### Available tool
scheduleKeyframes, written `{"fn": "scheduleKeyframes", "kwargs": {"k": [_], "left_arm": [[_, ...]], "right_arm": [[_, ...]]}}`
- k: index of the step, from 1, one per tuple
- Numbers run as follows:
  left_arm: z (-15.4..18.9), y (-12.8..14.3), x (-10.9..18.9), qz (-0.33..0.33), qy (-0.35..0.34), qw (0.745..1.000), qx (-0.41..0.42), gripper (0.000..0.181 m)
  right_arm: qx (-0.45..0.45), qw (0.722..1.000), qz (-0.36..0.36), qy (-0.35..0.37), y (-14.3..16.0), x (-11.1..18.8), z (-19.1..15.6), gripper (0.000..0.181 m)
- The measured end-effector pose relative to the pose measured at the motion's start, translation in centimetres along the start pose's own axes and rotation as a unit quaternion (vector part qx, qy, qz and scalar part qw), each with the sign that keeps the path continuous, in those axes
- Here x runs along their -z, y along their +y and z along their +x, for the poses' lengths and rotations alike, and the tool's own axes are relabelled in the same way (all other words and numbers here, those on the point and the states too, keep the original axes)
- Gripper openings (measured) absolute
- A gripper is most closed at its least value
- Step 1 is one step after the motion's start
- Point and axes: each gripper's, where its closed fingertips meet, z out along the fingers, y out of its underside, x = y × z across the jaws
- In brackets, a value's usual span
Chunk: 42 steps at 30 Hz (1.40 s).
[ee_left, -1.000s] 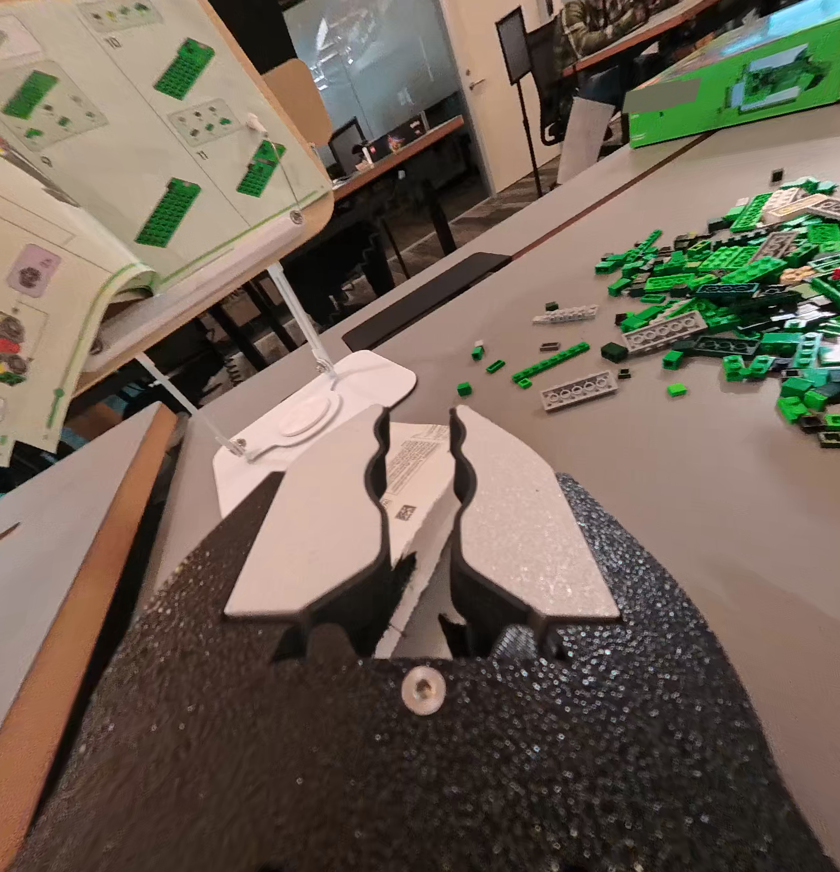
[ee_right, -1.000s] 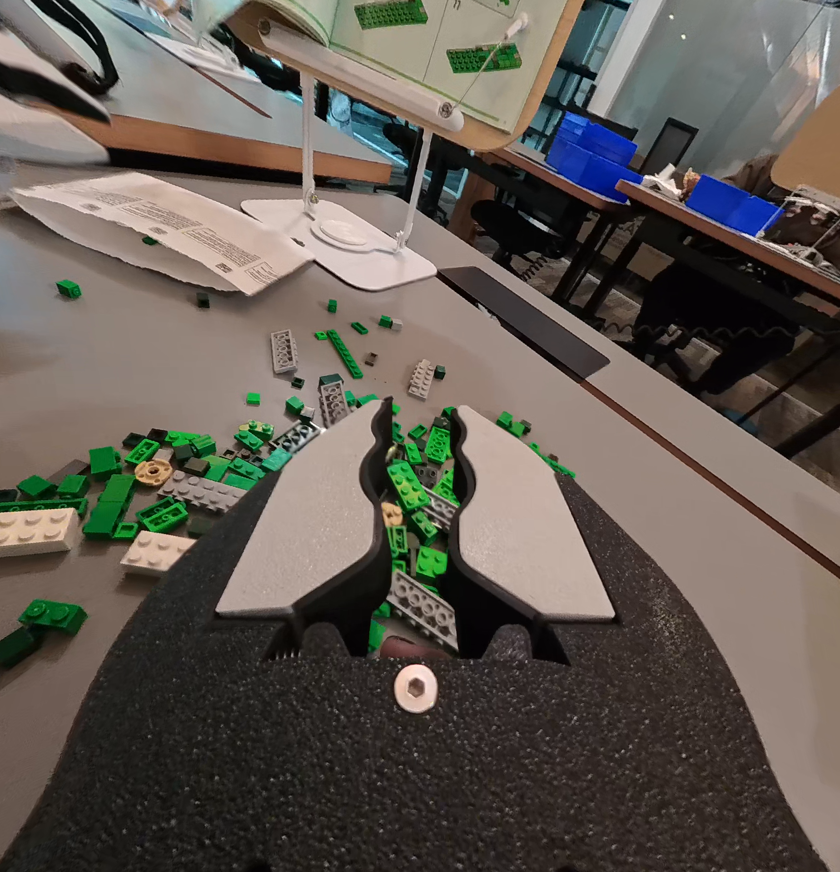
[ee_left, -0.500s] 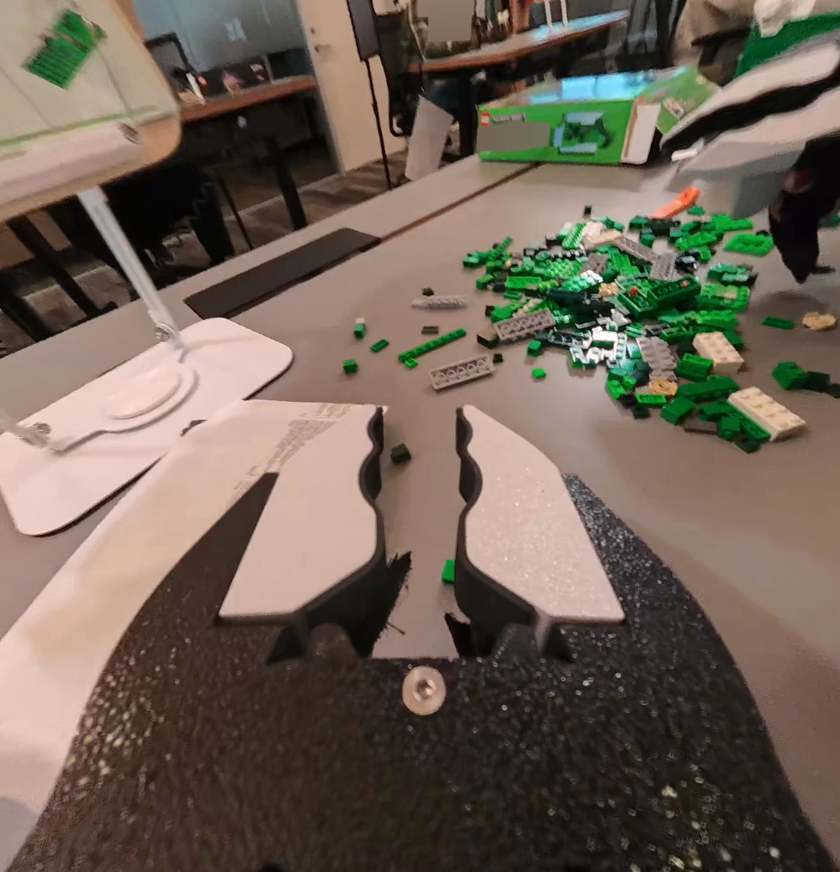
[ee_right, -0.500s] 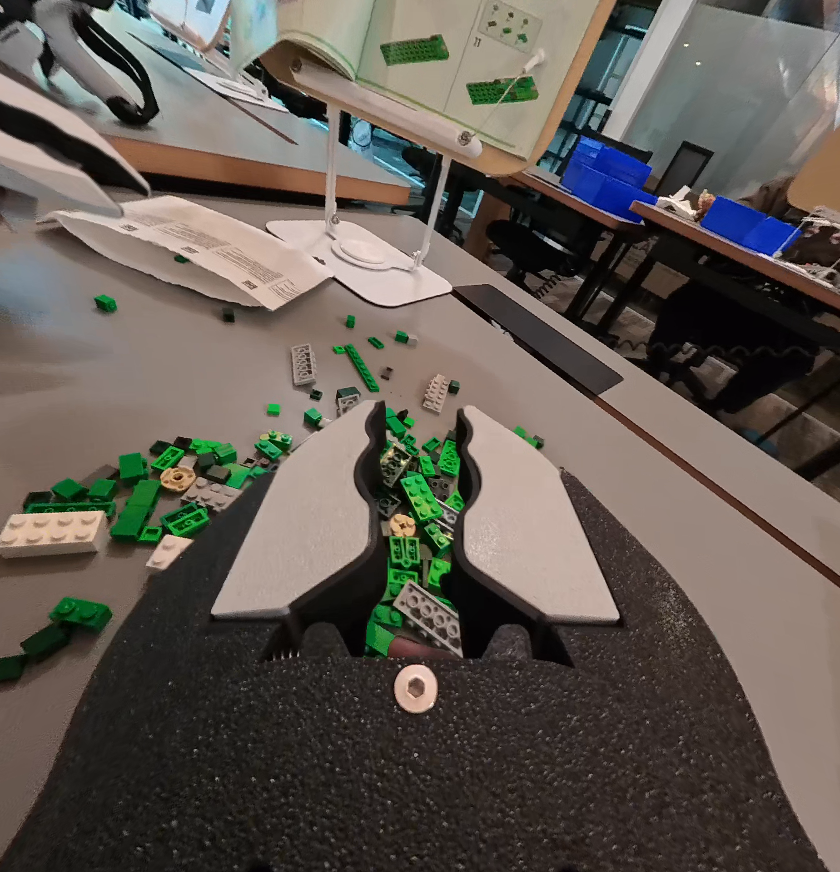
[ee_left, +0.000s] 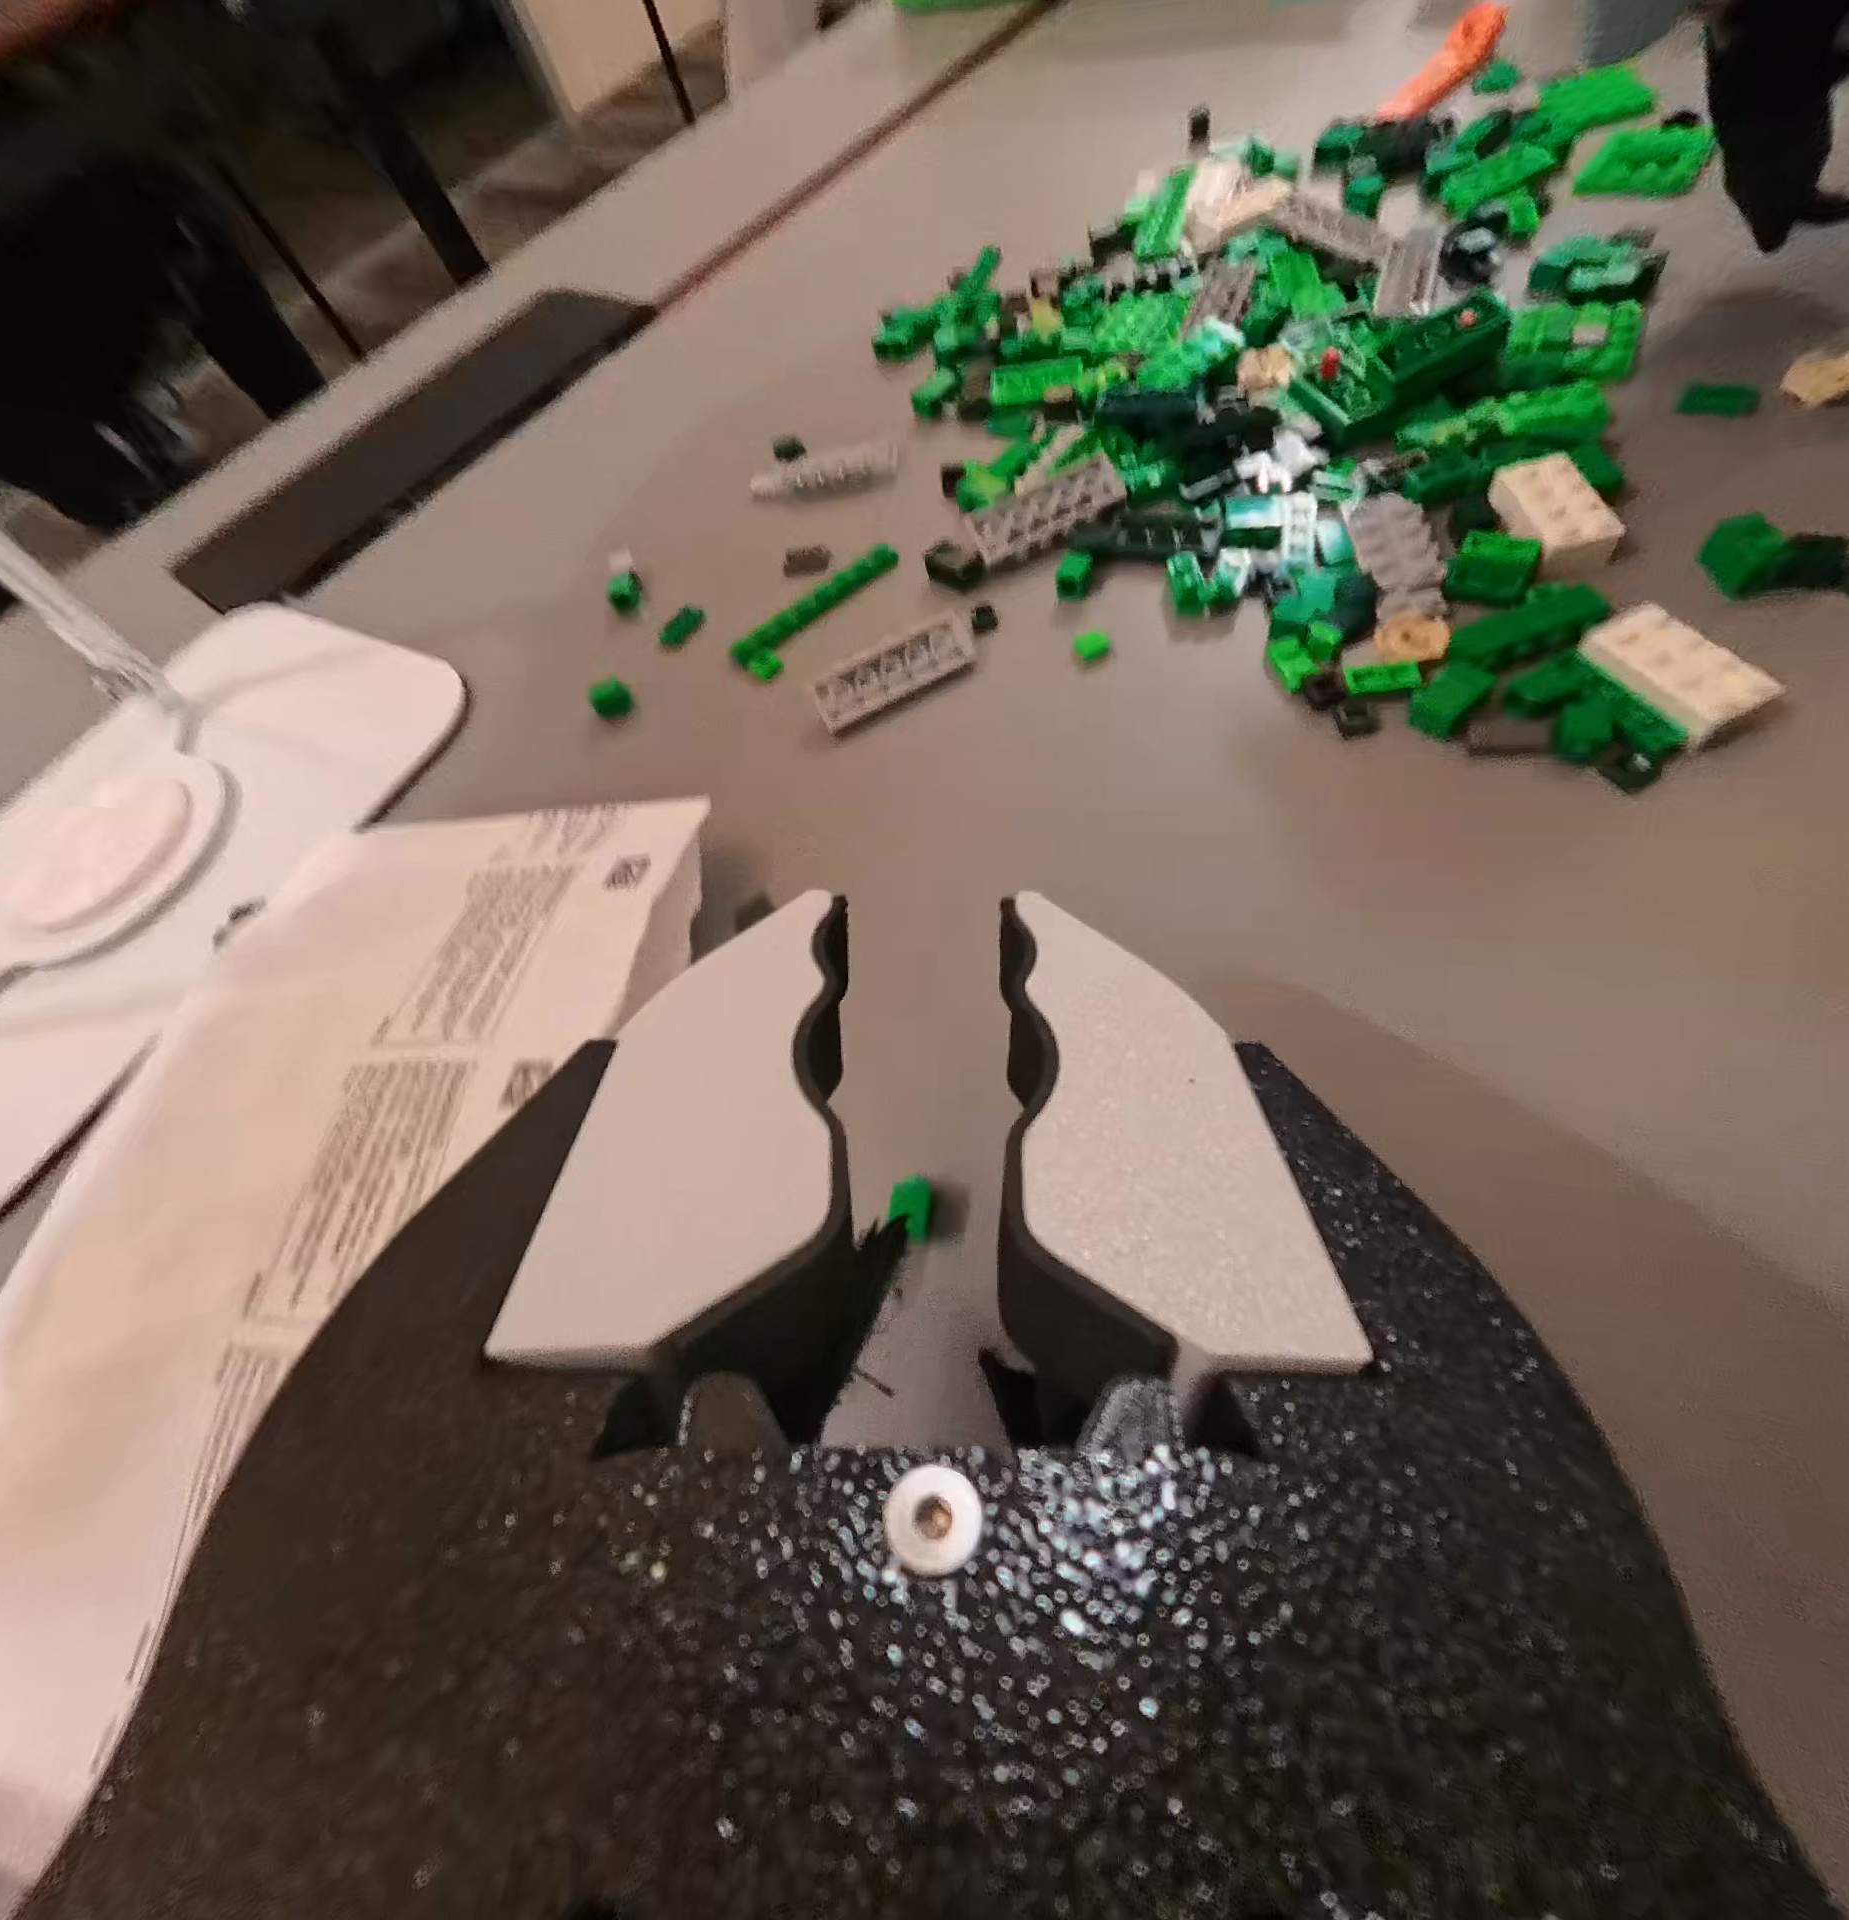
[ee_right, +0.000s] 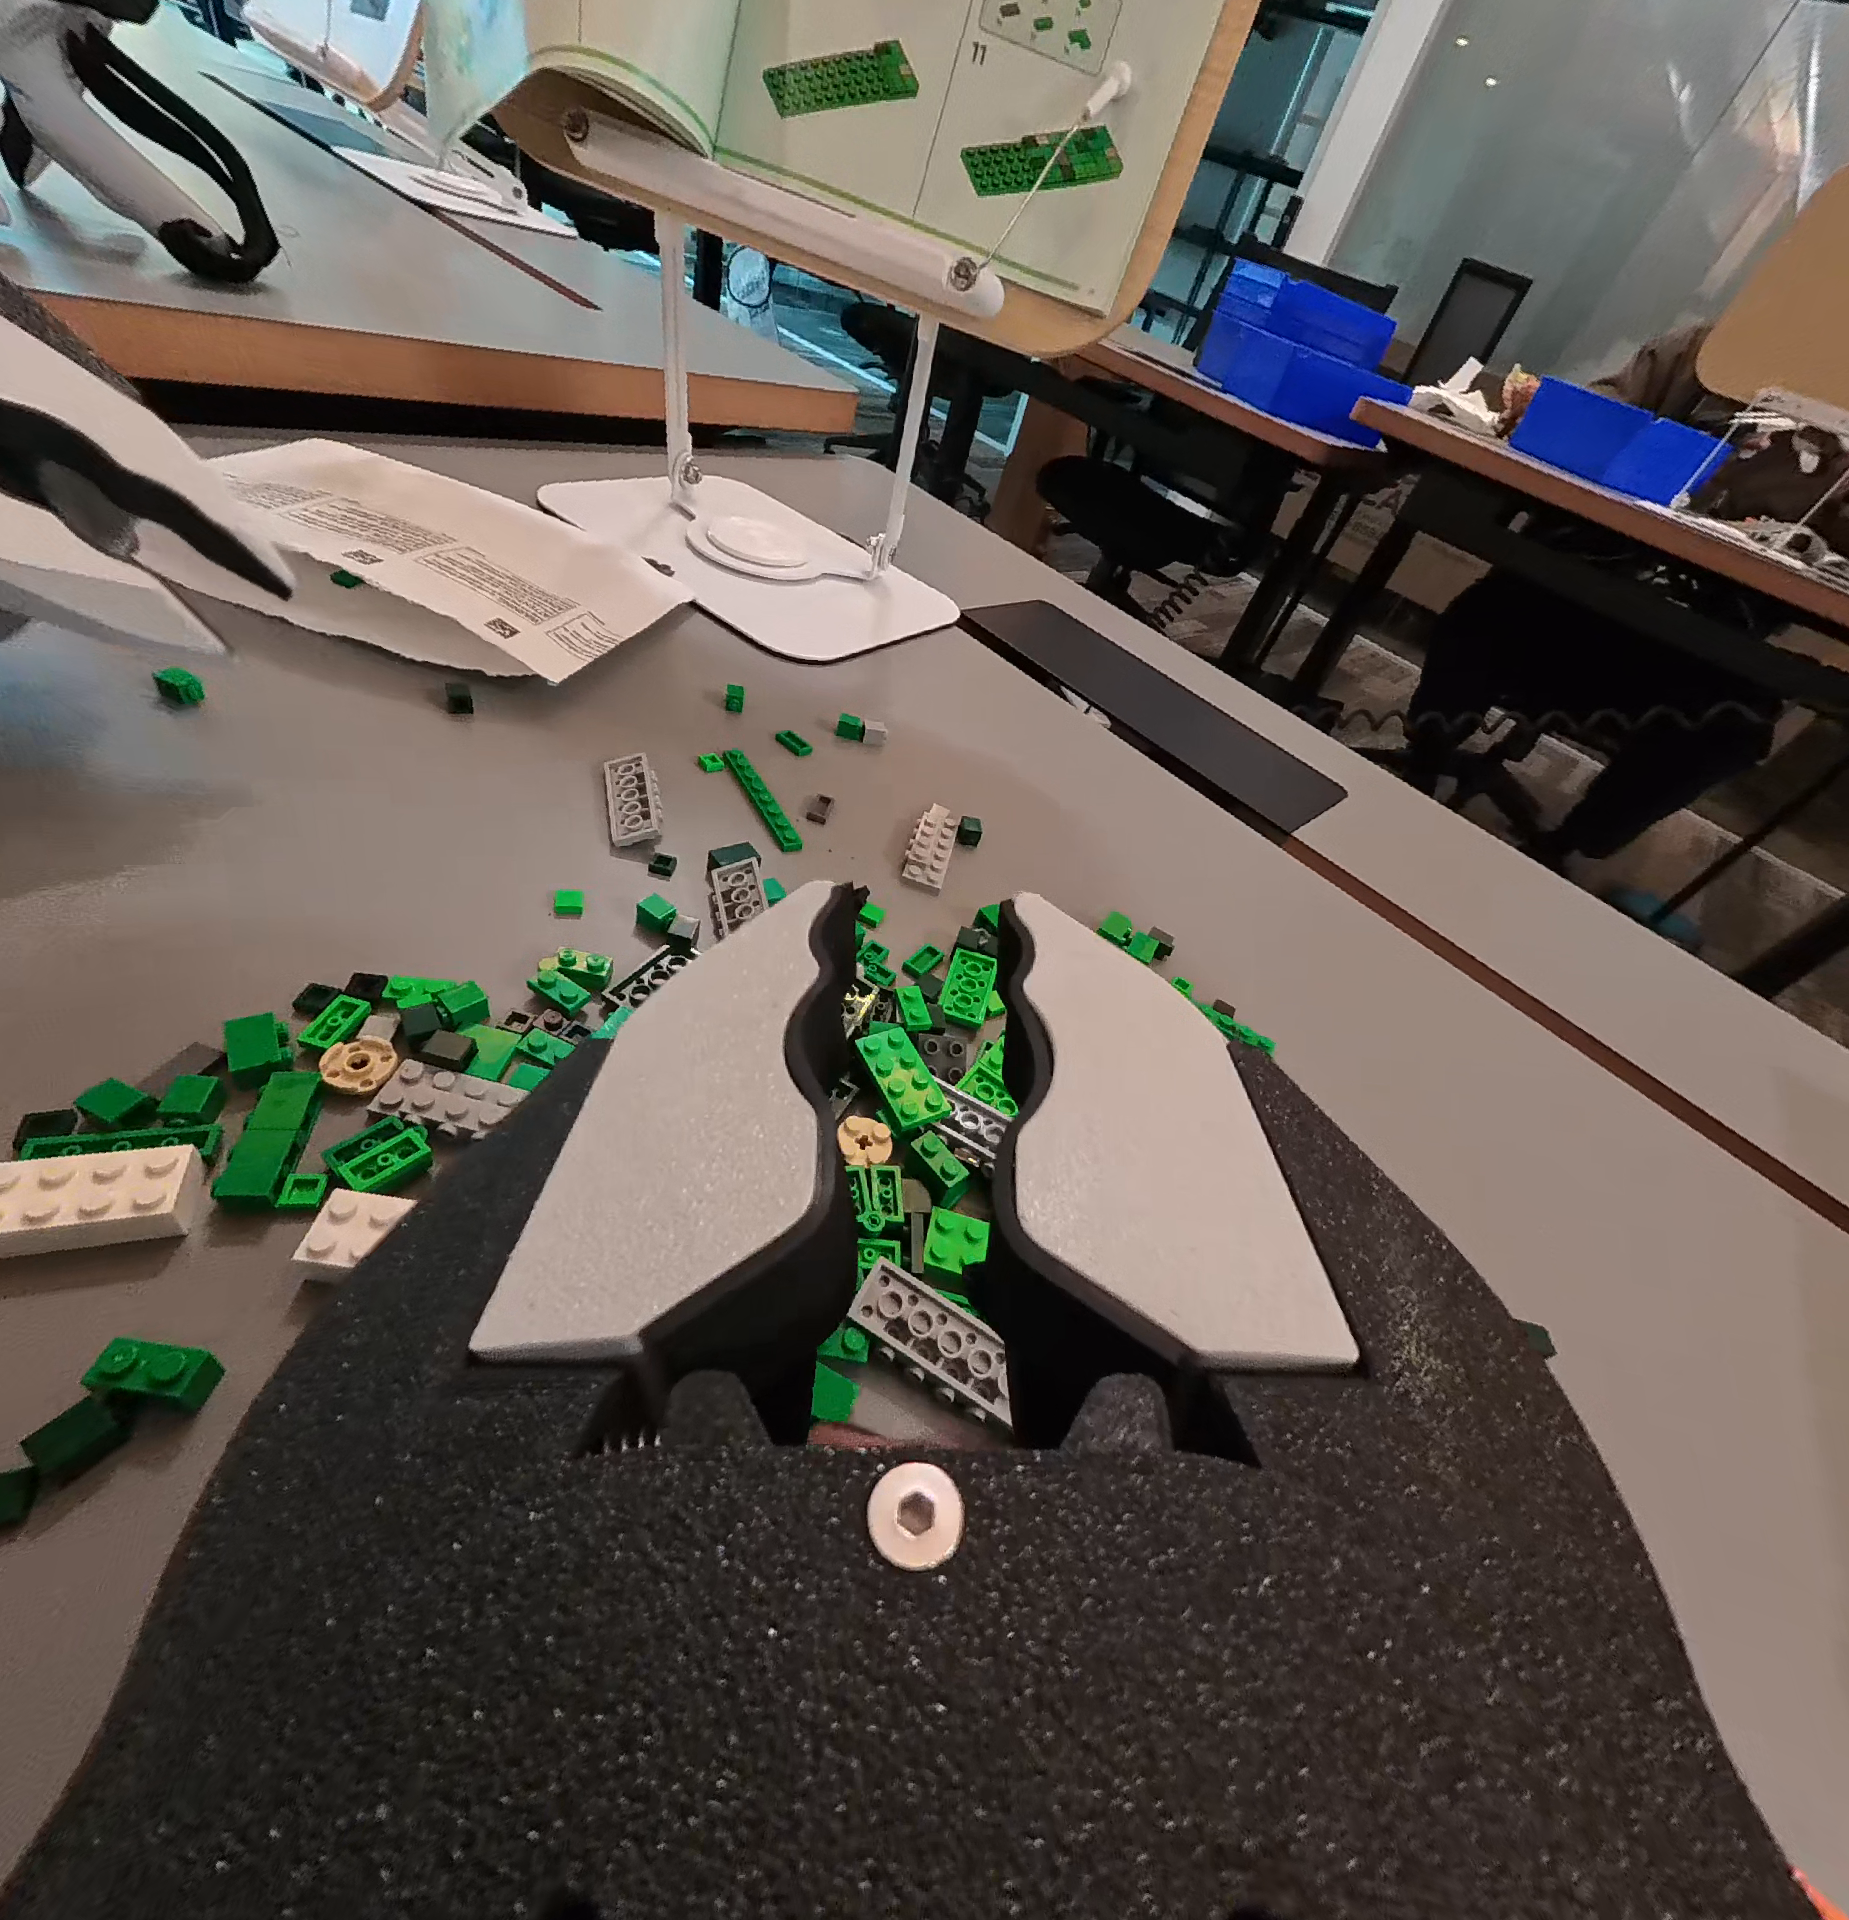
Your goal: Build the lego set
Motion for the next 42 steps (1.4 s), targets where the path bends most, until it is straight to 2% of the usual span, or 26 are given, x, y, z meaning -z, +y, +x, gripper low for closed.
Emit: {"fn": "scheduleKeyframes", "kwargs": {"k": [2,7,10,15,20,23,24,27,30,33,37,42], "left_arm": [[0.0,1.3,1.5,-0.032,0.033,0.999,0.026,0.030],[-1.0,3.5,4.1,-0.065,0.050,0.994,0.068,0.032],[-1.0,5.2,3.9,-0.103,0.063,0.990,0.068,0.032],[-0.1,6.0,2.8,-0.101,0.126,0.983,0.085,0.030],[0.1,6.1,2.2,-0.109,0.141,0.981,0.072,0.025],[0.1,6.0,1.7,-0.112,0.145,0.981,0.068,0.008],[0.3,5.7,1.5,-0.110,0.149,0.980,0.068,0.008],[1.7,3.0,-0.5,-0.068,0.176,0.979,0.074,0.008],[2.5,0.1,-3.8,-0.043,0.160,0.983,0.076,0.008],[3.6,-1.2,-6.9,-0.063,0.158,0.983,0.062,0.008],[3.5,-1.5,-10.2,-0.103,0.131,0.986,0.011,0.008],[2.9,-2.0,-11.5,-0.093,0.110,0.989,0.029,0.056]], "right_arm": [[0.000,1.000,-0.001,0.002,0.1,0.0,0.1,0.026],[-0.008,1.000,0.003,0.002,0.0,0.0,0.3,0.025],[-0.009,1.000,0.002,0.001,0.1,0.0,0.2,0.025],[-0.009,1.000,-0.002,-0.001,0.3,-0.1,0.2,0.025],[-0.012,1.000,-0.001,-0.003,0.3,-0.2,0.1,0.025],[-0.011,1.000,-0.003,-0.005,0.4,-0.2,0.1,0.025],[-0.012,1.000,-0.003,-0.004,0.4,-0.2,0.1,0.025],[-0.015,1.000,-0.003,-0.004,0.4,-0.3,0.2,0.025],[-0.012,1.000,-0.007,0.005,0.5,-0.1,0.6,0.025],[-0.014,1.000,-0.004,0.014,0.4,0.1,1.1,0.025],[-0.014,1.000,-0.010,0.023,0.8,0.3,1.7,0.025],[-0.009,1.000,-0.015,0.015,1.1,0.6,1.9,0.024]]}}
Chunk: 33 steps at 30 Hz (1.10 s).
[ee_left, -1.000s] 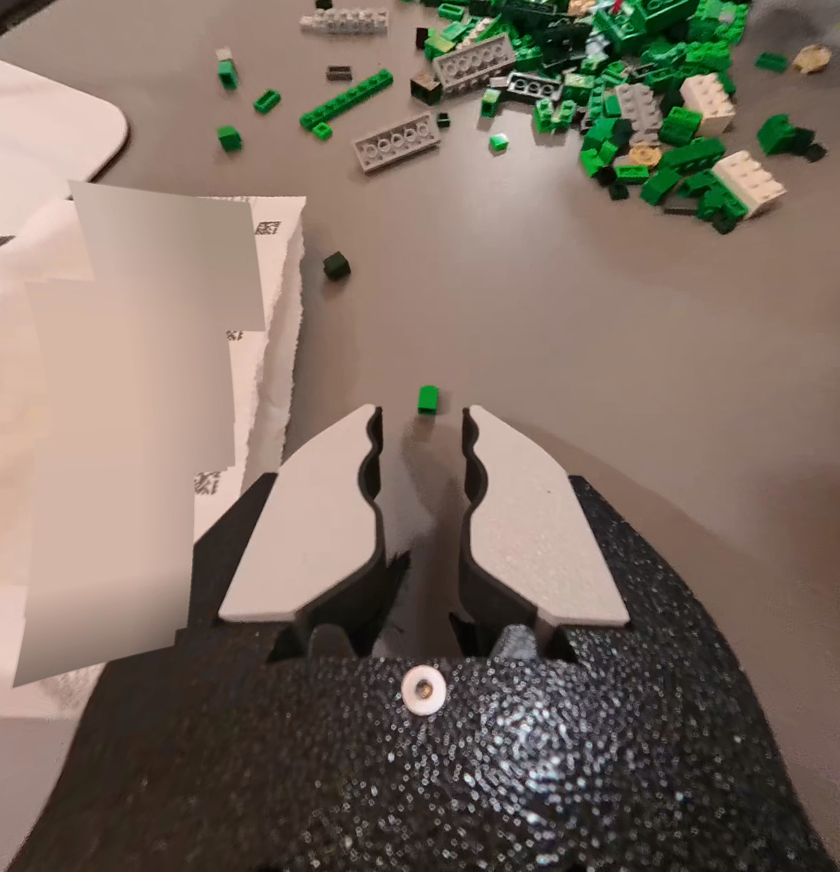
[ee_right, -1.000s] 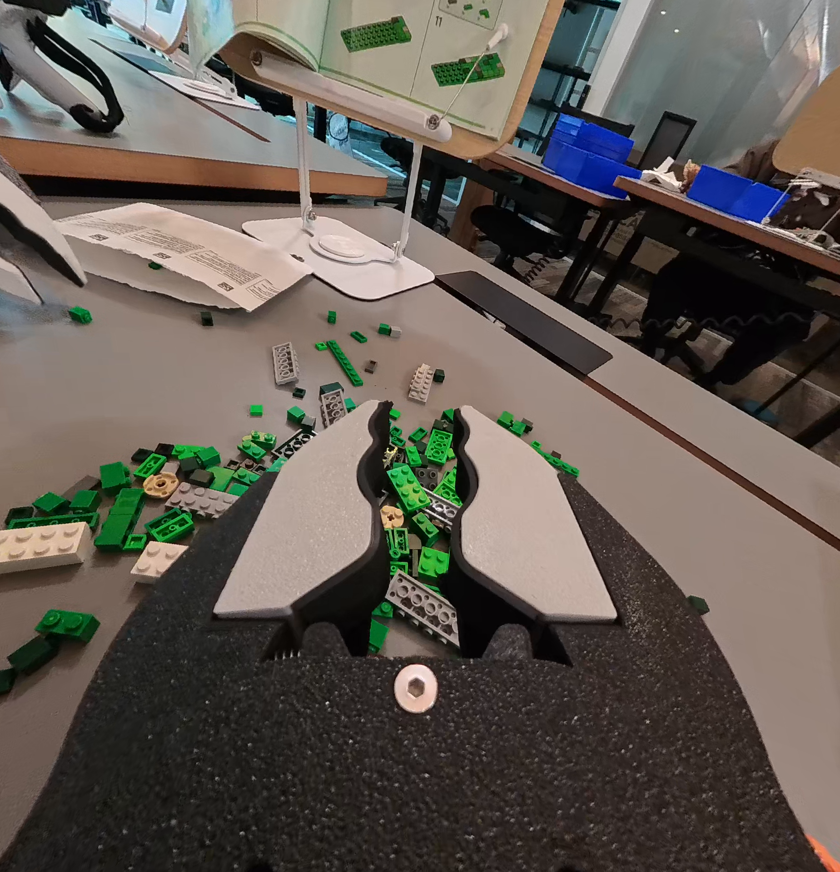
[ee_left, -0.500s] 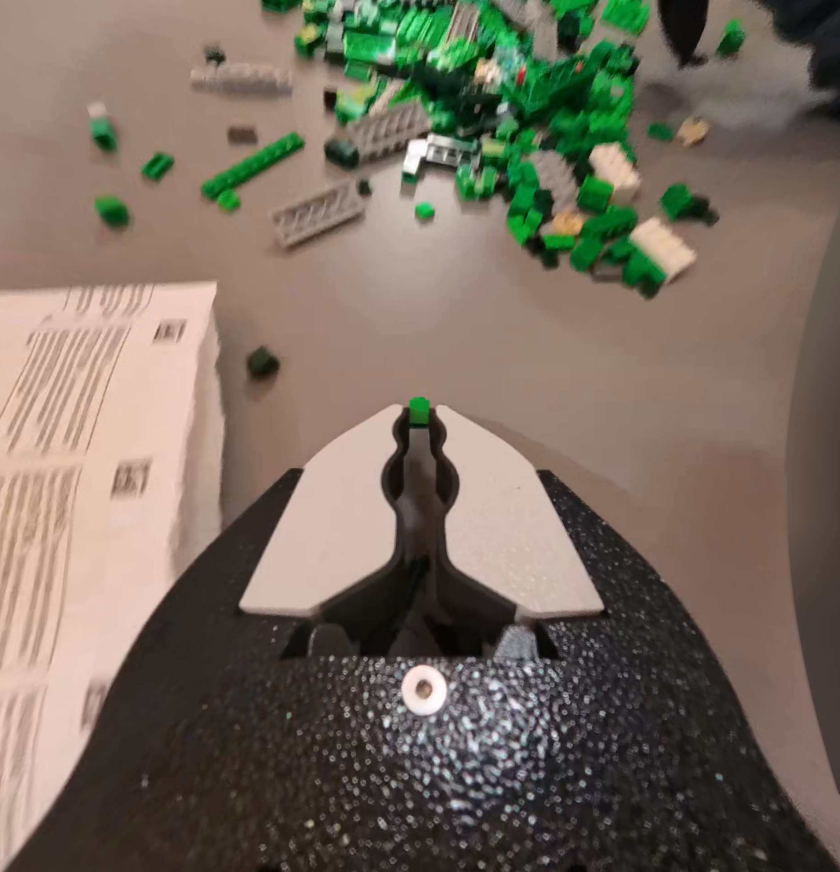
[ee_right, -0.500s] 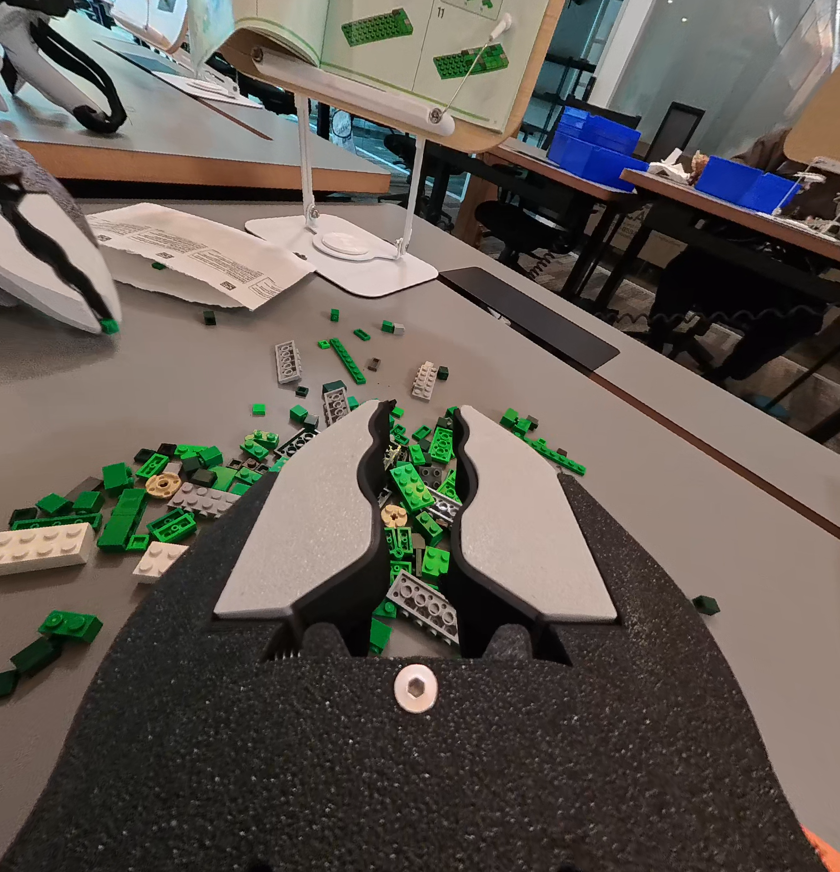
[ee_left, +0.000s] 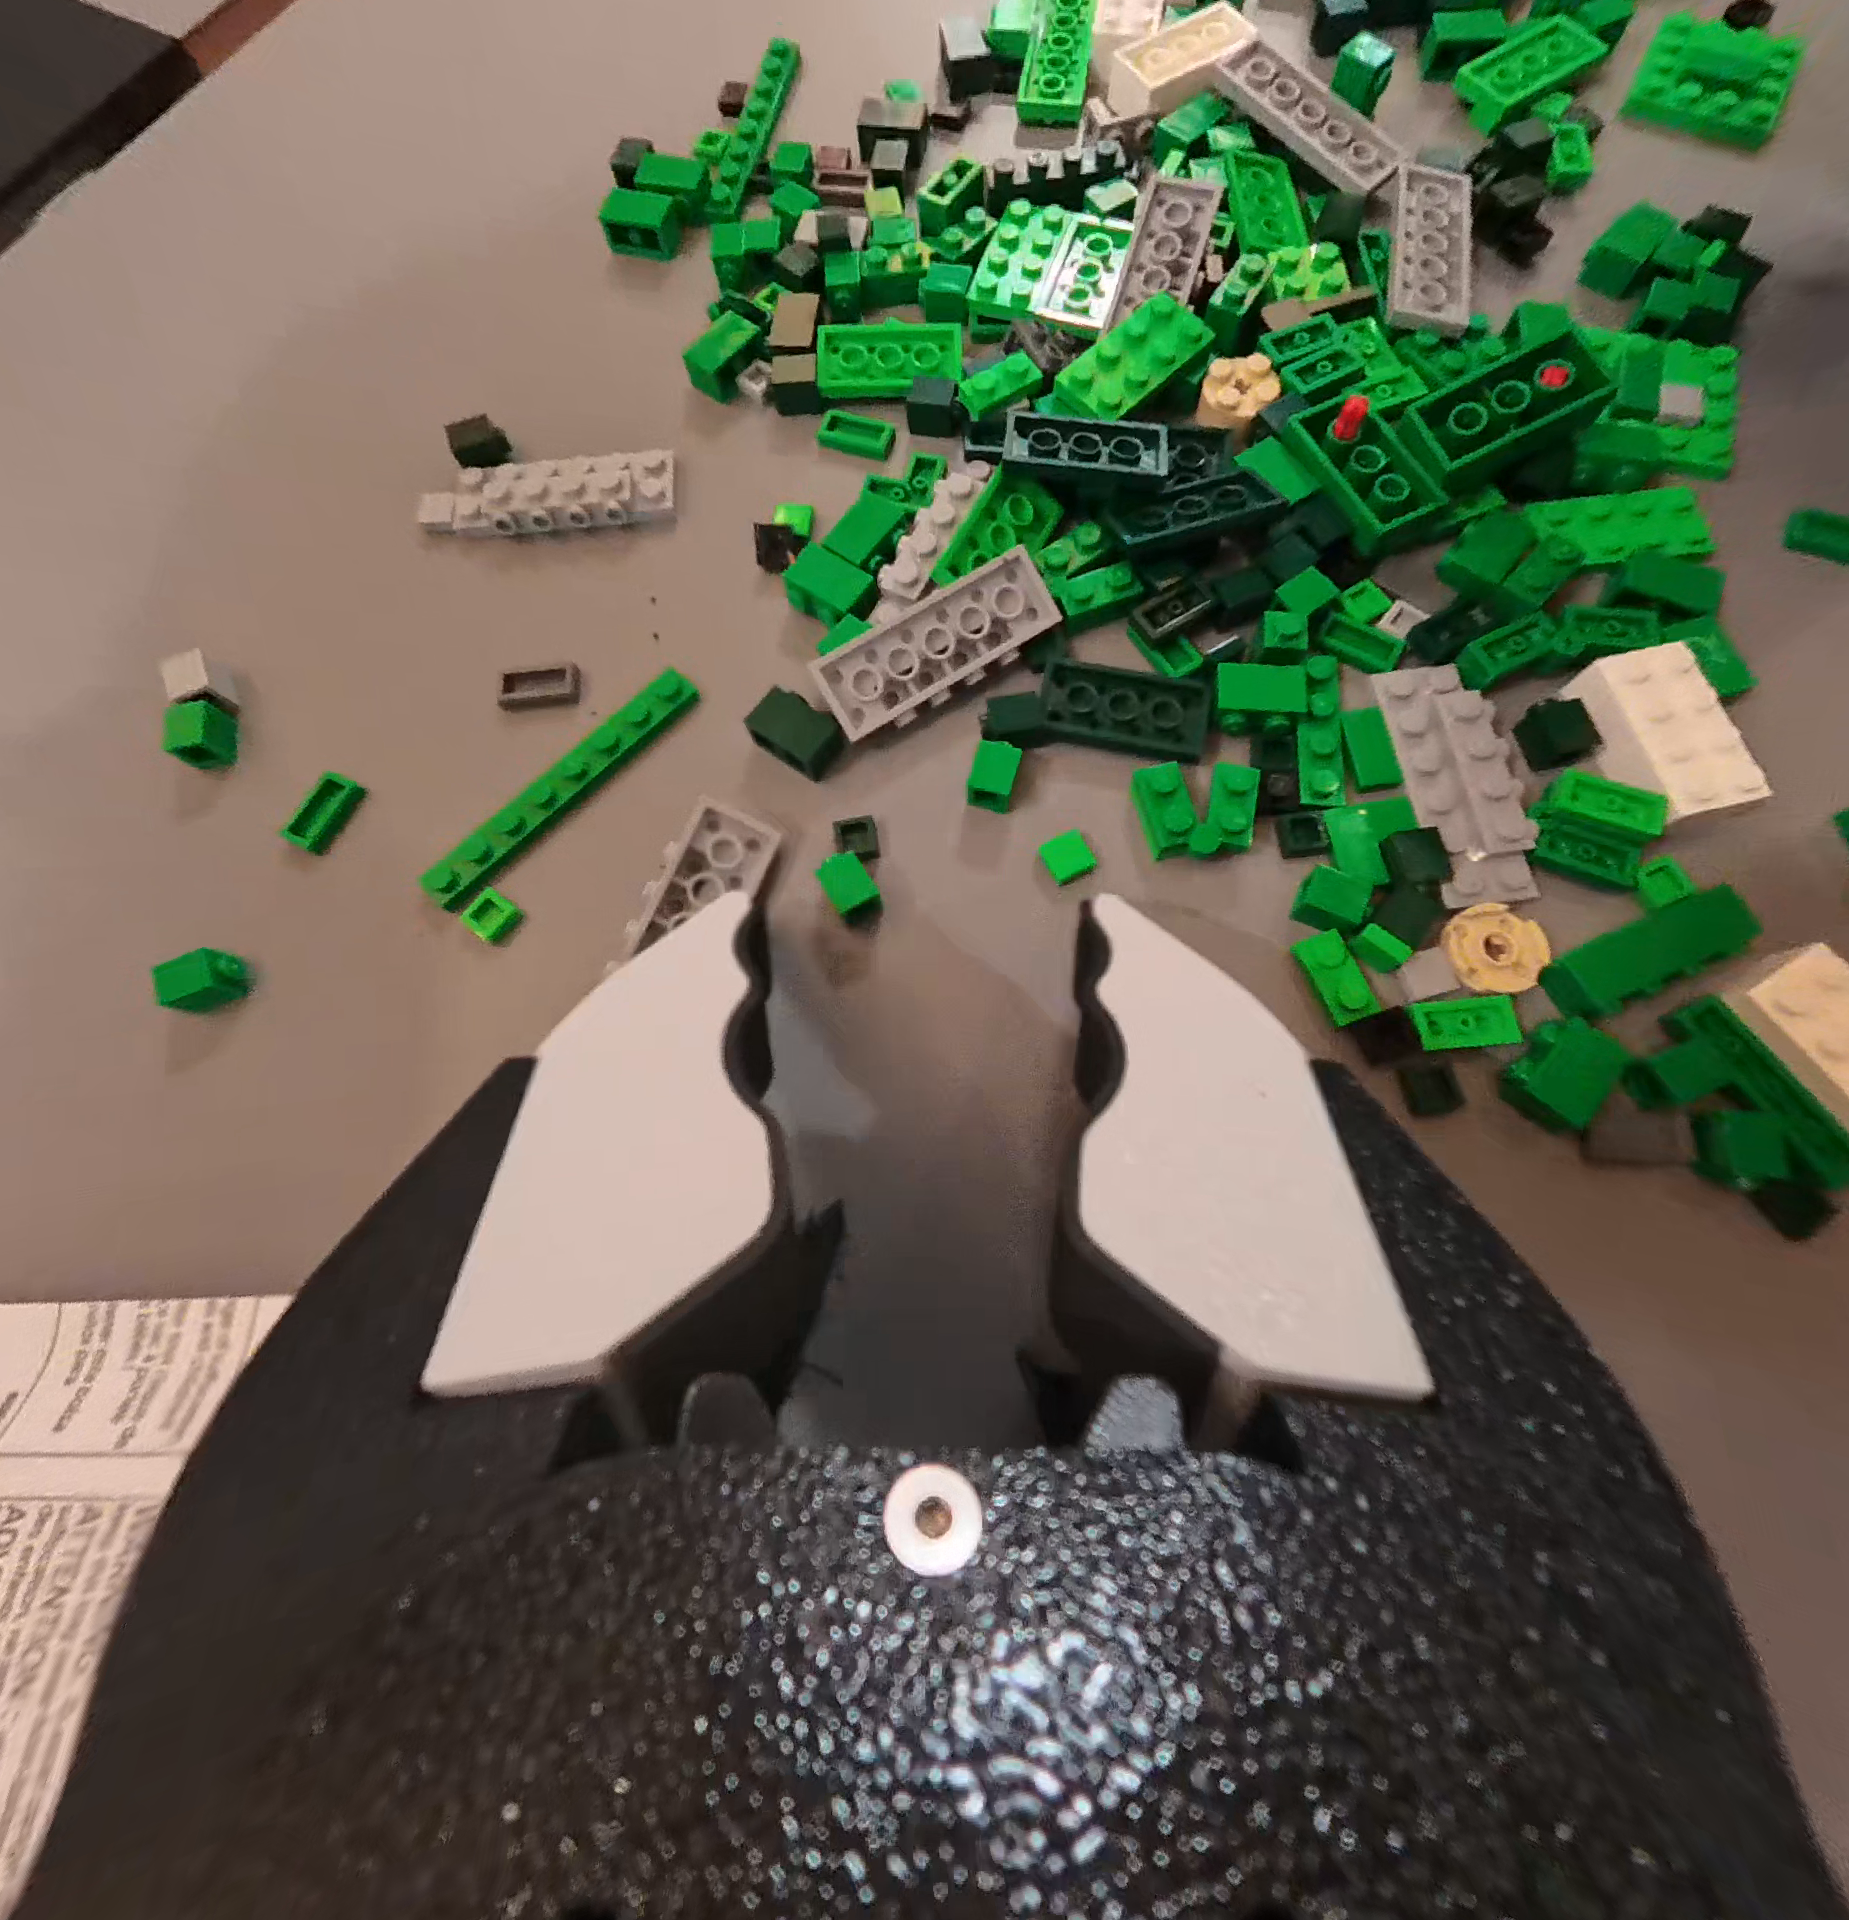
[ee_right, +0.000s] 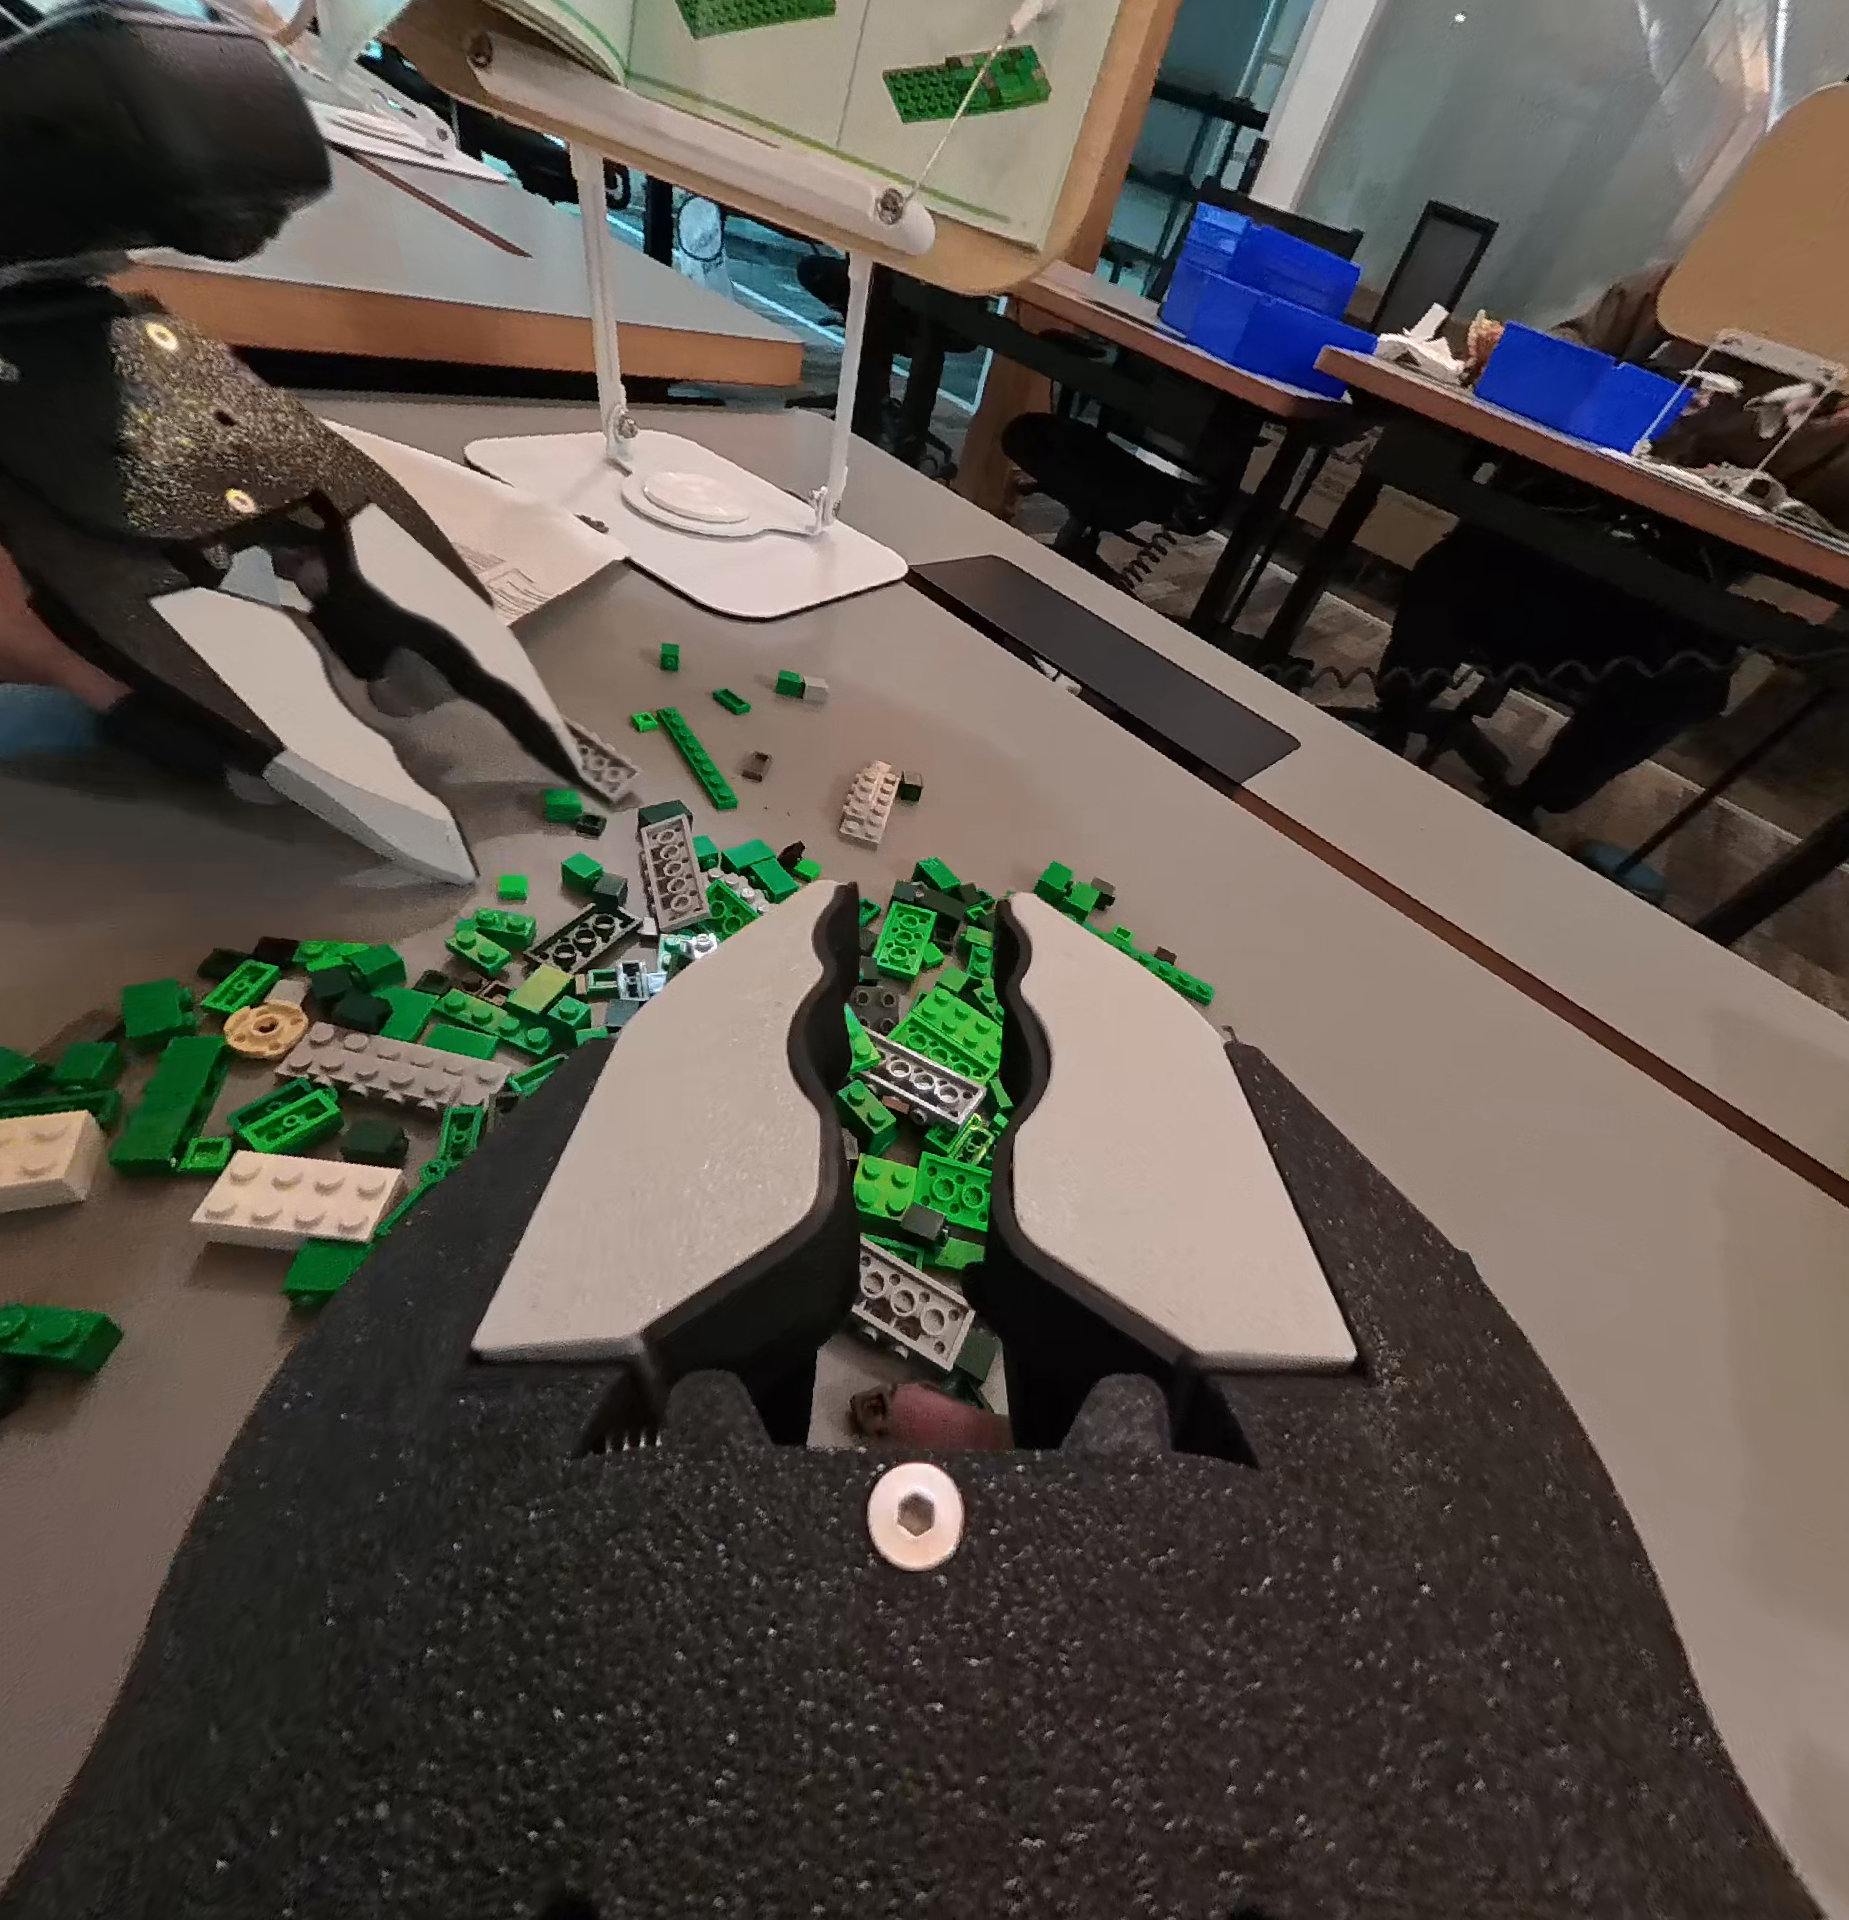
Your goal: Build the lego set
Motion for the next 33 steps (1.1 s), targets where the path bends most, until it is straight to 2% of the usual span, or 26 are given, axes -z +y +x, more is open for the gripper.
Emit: {"fn": "scheduleKeyframes", "kwargs": {"k": [2,5,7,11,13,15,18,20,22,26,30,33], "left_arm": [[-0.4,-0.6,0.8,0.031,-0.019,0.999,-0.009,0.063],[-0.7,-1.3,2.3,0.084,-0.037,0.996,-0.016,0.063],[-0.8,-2.0,3.1,0.121,-0.038,0.992,-0.010,0.062],[-1.2,-3.7,5.0,0.211,-0.031,0.977,0.002,0.043],[-1.4,-4.0,5.6,0.236,-0.022,0.971,0.016,0.028],[-1.8,-4.1,5.9,0.248,-0.018,0.968,0.036,0.020],[-1.8,-4.2,6.2,0.258,0.002,0.965,0.052,0.007],[-1.7,-4.3,6.3,0.262,0.013,0.964,0.054,0.004],[-1.4,-4.3,6.3,0.264,0.019,0.963,0.047,0.001],[-0.8,-4.7,6.3,0.273,0.005,0.962,0.013,0.000],[0.3,-5.1,6.1,0.281,-0.008,0.959,-0.042,0.000],[0.9,-5.0,5.8,0.273,-0.019,0.959,-0.072,0.000]], "right_arm": [[-0.017,1.000,0.004,-0.018,-0.2,0.1,-0.3,0.024],[-0.048,0.997,0.002,-0.064,0.0,0.2,-1.1,0.018],[-0.055,0.996,-0.002,-0.066,0.3,0.4,-0.8,0.014],[-0.002,0.999,-0.041,-0.006,1.6,1.8,2.5,0.013],[0.035,0.998,-0.050,0.008,2.2,3.2,4.2,0.000],[0.029,0.999,-0.036,-0.009,2.5,4.3,4.9,0.000],[-0.013,0.997,0.015,-0.068,1.8,5.1,4.2,0.000],[-0.022,0.993,0.028,-0.113,1.3,5.0,2.7,0.000],[-0.011,0.987,0.011,-0.163,1.4,4.4,0.3,0.000],[0.055,0.959,-0.046,-0.273,1.0,2.0,-7.1,0.000],[0.196,0.908,-0.139,-0.342,1.7,-0.4,-12.4,0.000],[0.231,0.856,-0.199,-0.418,2.6,-1.1,-15.5,0.000]]}}
